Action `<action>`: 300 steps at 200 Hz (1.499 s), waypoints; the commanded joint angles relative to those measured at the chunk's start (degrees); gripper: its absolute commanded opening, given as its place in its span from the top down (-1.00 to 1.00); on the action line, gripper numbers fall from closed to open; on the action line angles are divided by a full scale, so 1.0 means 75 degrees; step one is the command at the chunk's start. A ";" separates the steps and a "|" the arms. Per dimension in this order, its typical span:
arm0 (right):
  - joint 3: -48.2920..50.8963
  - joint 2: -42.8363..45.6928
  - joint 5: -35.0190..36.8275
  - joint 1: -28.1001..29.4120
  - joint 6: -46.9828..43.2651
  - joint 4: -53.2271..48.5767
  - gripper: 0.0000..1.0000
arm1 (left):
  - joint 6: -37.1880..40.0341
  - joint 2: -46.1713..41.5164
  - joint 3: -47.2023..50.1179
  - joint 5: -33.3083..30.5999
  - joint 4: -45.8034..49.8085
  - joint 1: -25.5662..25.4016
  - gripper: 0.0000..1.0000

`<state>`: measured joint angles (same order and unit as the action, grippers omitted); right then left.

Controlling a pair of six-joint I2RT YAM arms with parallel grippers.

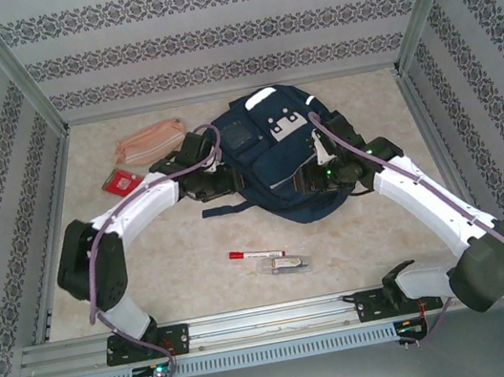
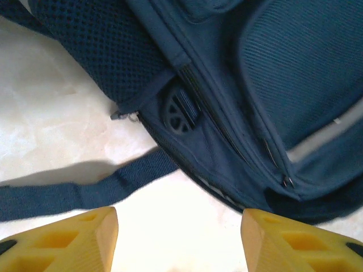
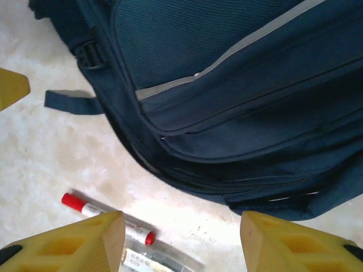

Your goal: Pack books, pencil case, and school supplies into a backpack

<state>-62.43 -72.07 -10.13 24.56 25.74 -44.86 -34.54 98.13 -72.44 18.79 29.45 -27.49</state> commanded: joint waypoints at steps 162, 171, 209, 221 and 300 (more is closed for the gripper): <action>0.0492 -0.1840 0.1366 0.1456 -0.1157 0.1247 0.05 | -0.2274 0.1774 -0.0608 0.0465 -0.2027 0.0652 1.00; 0.0671 -0.1984 0.1802 0.1315 -0.1035 0.1458 0.13 | -0.2355 0.1480 -0.0451 0.0466 -0.1934 0.0572 1.00; 0.0710 -0.2566 0.2429 0.0291 -0.0874 0.1946 0.46 | -0.2666 0.0773 -0.0259 0.0614 -0.1328 0.0142 1.00; 0.0552 -0.2746 0.2301 -0.0043 -0.0929 0.2103 0.49 | -0.2735 0.0672 -0.0273 0.0738 -0.1185 -0.0025 1.00; -0.0090 -0.1210 0.2028 0.0431 -0.0450 0.0684 0.16 | -0.3582 0.0412 0.0171 0.0694 -0.1394 -0.0473 1.00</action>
<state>-61.36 -89.49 2.72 23.38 18.22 -35.16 -58.24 103.77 -71.88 20.62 17.93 -29.21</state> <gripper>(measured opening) 0.398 0.055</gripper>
